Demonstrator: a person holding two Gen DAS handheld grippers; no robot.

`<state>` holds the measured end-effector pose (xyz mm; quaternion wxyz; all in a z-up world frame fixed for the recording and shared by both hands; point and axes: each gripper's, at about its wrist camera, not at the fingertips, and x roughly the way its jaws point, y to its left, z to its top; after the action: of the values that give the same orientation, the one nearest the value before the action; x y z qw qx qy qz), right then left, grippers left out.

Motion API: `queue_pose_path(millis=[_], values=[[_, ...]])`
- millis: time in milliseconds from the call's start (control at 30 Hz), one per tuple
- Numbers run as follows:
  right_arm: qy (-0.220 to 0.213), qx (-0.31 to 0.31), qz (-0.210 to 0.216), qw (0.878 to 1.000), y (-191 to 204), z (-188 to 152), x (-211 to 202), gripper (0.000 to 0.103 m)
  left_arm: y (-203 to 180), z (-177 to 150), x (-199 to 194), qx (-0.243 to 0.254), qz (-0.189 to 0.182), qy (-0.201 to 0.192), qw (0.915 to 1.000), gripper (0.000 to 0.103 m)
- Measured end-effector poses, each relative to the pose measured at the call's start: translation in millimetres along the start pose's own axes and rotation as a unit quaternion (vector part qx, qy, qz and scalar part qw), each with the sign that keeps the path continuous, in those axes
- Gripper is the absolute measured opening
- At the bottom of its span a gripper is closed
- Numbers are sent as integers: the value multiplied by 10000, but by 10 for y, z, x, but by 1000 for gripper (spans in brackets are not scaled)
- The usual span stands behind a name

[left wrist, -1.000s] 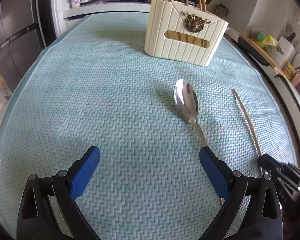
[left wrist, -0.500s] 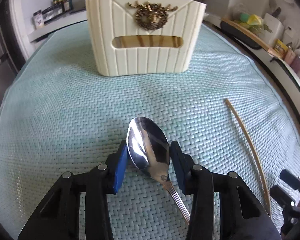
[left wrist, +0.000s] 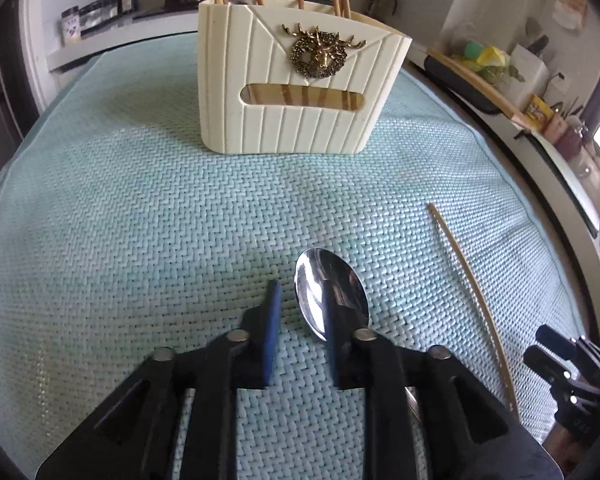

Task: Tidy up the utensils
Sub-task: 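Close the left gripper on the steel spoon while the right gripper closes on the chopstick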

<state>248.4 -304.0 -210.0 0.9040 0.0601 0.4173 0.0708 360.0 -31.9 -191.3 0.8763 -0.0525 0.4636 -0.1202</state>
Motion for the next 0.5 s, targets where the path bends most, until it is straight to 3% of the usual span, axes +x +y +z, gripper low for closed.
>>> queue_pose_path(millis=[67, 200, 233, 267, 300, 333, 367, 500], values=[[4, -39, 7, 10000, 32, -8, -12, 49, 32, 8, 1, -18, 26, -136, 9999, 72], [53, -110, 57, 9999, 112, -24, 7, 49, 2, 66, 218, 278, -61, 169, 9995, 71], [61, -119, 69, 9999, 125, -33, 7, 49, 0, 72, 303, 277, -125, 298, 9991, 65], [67, -124, 81, 9999, 136, -32, 7, 49, -22, 81, 288, 363, -61, 98, 9993, 46], [60, -123, 87, 9999, 144, -28, 1, 49, -23, 87, 306, 372, -371, 186, 9984, 9], [41, -120, 82, 9999, 153, -19, -9, 49, 9, 99, 300, 207, -665, 220, 9973, 6], [12, -121, 69, 9999, 155, -12, -29, 49, 28, 101, 284, 102, -722, 198, 9971, 5], [-39, -119, 39, 9999, 133, 33, -70, 49, 89, 57, 194, -9, -551, 51, 9985, 2]])
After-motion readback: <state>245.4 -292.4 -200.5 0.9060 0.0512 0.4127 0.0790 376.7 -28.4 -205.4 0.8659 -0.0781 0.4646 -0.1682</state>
